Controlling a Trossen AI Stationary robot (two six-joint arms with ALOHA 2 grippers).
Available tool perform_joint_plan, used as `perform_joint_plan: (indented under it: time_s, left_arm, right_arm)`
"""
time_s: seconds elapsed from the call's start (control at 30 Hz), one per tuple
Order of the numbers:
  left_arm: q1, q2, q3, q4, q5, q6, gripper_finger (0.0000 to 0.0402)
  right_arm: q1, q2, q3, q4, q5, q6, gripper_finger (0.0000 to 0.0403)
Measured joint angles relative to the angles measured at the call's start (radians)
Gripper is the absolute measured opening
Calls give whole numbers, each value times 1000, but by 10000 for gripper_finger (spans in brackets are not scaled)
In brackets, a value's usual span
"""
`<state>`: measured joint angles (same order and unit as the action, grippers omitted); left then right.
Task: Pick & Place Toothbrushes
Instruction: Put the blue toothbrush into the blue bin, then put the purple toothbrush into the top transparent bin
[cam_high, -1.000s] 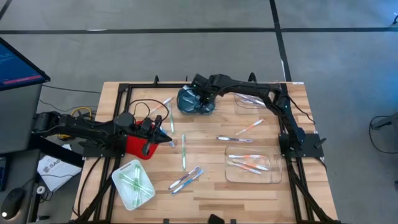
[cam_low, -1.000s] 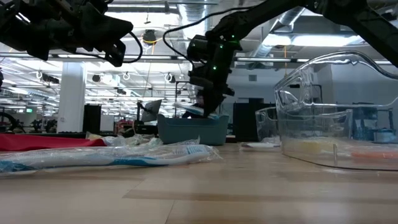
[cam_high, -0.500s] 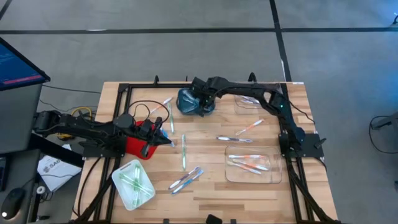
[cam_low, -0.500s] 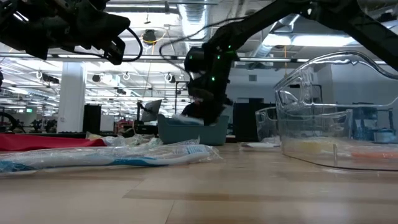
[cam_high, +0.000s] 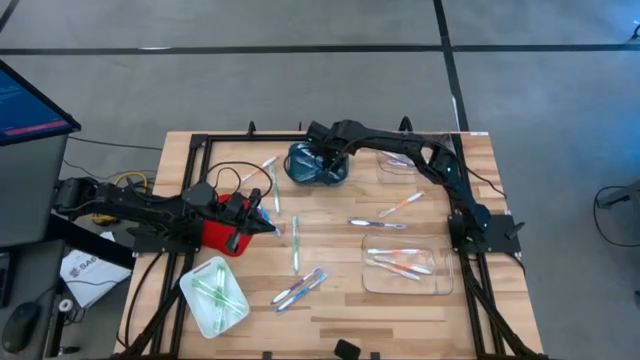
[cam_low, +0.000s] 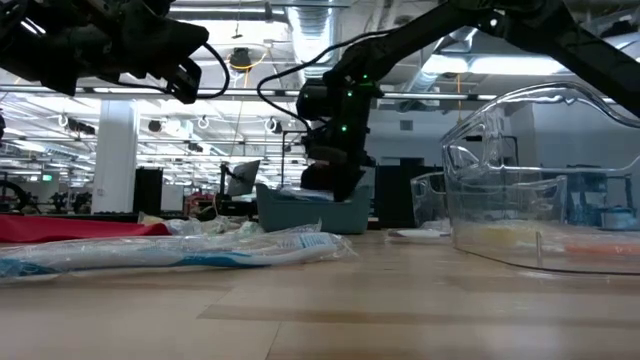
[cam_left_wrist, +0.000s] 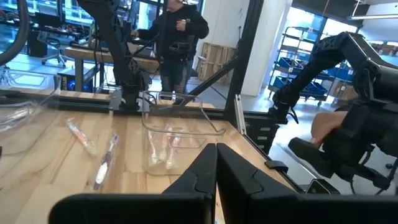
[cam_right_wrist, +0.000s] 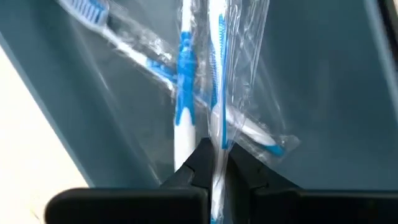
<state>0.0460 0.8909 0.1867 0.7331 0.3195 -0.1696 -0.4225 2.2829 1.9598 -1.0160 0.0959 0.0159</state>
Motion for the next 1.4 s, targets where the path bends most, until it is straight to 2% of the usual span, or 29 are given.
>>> perform_joint_plan:
  time_s: [0.33,0.93,1.1,1.4]
  left_arm:
    - [0,0,0,0,0,0,2]
    - [-14,0,0,1,-1,-2,2]
    - [-14,0,0,1,-1,-1,2]
    - [-24,0,0,1,0,-13,2]
  right_arm:
    - [30,14,0,-23,-2,-105,12]
    - [28,23,5,-18,6,-86,88]
    - [29,24,82,-24,39,-90,125]
    - [39,23,334,-113,40,-146,193]
